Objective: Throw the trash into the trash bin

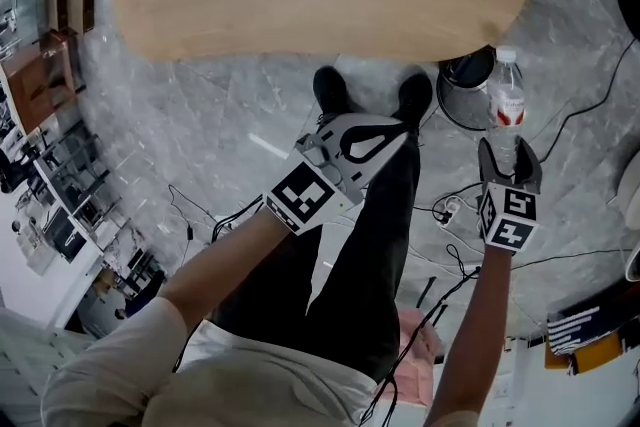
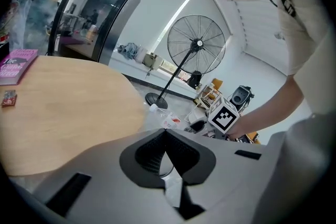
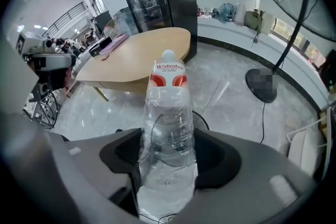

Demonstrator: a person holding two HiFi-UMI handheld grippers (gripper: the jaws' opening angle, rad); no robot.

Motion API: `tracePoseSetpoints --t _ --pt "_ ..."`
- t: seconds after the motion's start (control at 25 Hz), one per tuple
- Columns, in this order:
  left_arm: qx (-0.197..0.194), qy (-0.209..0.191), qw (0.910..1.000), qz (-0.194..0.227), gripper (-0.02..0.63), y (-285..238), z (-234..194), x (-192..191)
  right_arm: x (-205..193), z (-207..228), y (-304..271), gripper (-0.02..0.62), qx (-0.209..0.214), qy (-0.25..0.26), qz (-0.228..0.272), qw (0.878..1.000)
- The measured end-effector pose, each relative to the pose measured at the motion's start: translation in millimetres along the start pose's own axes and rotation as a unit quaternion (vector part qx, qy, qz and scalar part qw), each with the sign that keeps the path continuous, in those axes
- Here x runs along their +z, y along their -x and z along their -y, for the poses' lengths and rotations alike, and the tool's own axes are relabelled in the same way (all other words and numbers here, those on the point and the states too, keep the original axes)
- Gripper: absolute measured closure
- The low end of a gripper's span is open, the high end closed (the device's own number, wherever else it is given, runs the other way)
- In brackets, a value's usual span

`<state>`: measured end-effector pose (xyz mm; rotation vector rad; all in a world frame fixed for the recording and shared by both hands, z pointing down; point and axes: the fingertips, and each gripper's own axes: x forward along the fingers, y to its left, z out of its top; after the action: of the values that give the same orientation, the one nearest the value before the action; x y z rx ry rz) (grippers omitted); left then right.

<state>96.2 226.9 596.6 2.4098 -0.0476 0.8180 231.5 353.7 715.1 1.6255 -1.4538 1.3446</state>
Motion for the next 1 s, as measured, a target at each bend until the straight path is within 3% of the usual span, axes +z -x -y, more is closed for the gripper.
tracePoseSetpoints --t 0.16,0.56,0.8,1.0 --pt "-0.006 -0.001 0.9999 -0.010 0.600 -8 7 -9 -36 5 -7 0.296 -0.004 -0.028 -0.016 0.999" --pt "-0.009 0.006 0.9997 -0.020 0.598 -19 3 -21 -121 6 -59 0.293 -0.006 -0.066 -0.116 0.991" --pt "0.001 0.019 0.9995 -0.024 0.598 -25 -13 -34 -150 10 -99 0.284 -0.013 -0.101 -0.166 0.981" --pt "0.007 0.031 0.9992 -0.024 0.598 -24 -20 -38 -151 18 -115 0.279 -0.048 -0.106 -0.209 0.971"
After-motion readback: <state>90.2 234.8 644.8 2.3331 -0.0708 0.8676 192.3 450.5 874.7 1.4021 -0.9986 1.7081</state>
